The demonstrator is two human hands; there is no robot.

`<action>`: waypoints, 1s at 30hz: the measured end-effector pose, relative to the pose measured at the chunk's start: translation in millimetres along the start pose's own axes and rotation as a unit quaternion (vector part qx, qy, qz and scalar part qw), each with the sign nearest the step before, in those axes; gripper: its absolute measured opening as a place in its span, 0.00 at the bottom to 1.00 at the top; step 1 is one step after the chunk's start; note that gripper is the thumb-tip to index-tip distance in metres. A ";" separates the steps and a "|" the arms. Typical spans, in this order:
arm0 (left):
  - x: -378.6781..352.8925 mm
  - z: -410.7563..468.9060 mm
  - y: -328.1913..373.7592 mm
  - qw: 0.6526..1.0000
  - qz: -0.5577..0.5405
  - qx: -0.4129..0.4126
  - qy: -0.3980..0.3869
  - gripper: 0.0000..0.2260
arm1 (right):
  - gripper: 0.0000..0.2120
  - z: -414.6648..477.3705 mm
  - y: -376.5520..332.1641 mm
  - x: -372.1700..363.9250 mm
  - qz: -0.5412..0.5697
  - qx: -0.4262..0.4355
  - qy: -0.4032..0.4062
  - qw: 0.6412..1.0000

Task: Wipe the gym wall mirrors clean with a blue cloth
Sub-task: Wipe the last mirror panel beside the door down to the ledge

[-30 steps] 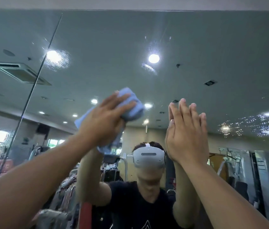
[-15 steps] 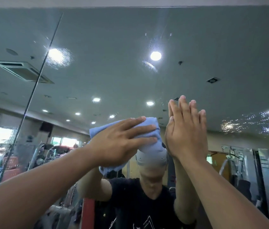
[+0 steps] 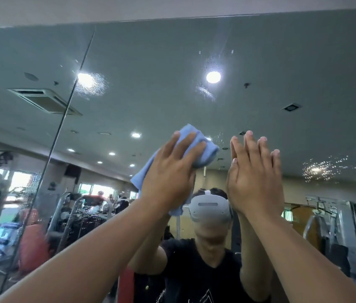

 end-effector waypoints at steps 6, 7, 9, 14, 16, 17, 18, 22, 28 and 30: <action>2.9 -5.5 -23.5 0.969 -0.023 -0.237 -0.062 0.23 | 0.29 0.3 1.5 -0.7 0.006 0.004 -0.012 1.000; 2.6 2.3 -33.2 0.973 -0.011 -0.221 -0.062 0.24 | 0.28 -0.1 1.6 -1.1 0.008 0.004 -0.007 1.000; 7.1 21.2 -51.0 0.993 -0.007 -0.110 -0.039 0.25 | 0.27 -0.6 2.0 -1.9 0.007 0.004 0.001 1.000; 6.7 21.1 -33.4 0.990 0.013 0.135 0.040 0.26 | 0.28 -0.4 0.8 -2.2 0.001 0.003 -0.005 1.000; 2.2 5.0 -11.3 0.997 0.007 0.071 0.032 0.25 | 0.28 0.5 0.8 -0.3 0.001 -0.001 -0.008 1.000; 0.2 -4.1 -2.8 1.000 -0.002 0.004 0.022 0.23 | 0.29 0.4 0.8 0.0 0.003 -0.002 -0.013 1.000; 0.1 -12.0 2.7 0.998 -0.013 -0.064 0.011 0.21 | 0.29 0.3 0.5 0.0 0.005 -0.001 -0.021 1.000; 1.4 0.9 -18.8 0.987 -0.005 -0.159 -0.025 0.23 | 0.27 0.5 1.3 -0.5 0.004 0.002 -0.013 1.000; 11.6 61.1 -73.9 0.989 0.001 0.131 0.065 0.27 | 0.26 -0.1 1.5 -1.2 -0.006 0.006 -0.011 1.000; 9.9 60.7 -64.1 0.983 0.028 0.164 0.074 0.26 | 0.26 -0.1 0.8 -0.9 -0.011 0.006 -0.002 1.000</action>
Point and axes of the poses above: each hand's wrist, its own z-axis towards the middle knuckle, its own x-axis out of the back of the hand, y = z × x, the point moved 4 cm from there along z, towards the middle knuckle, and after that the axes turned 12 degrees about y, right-handed, at the moved point
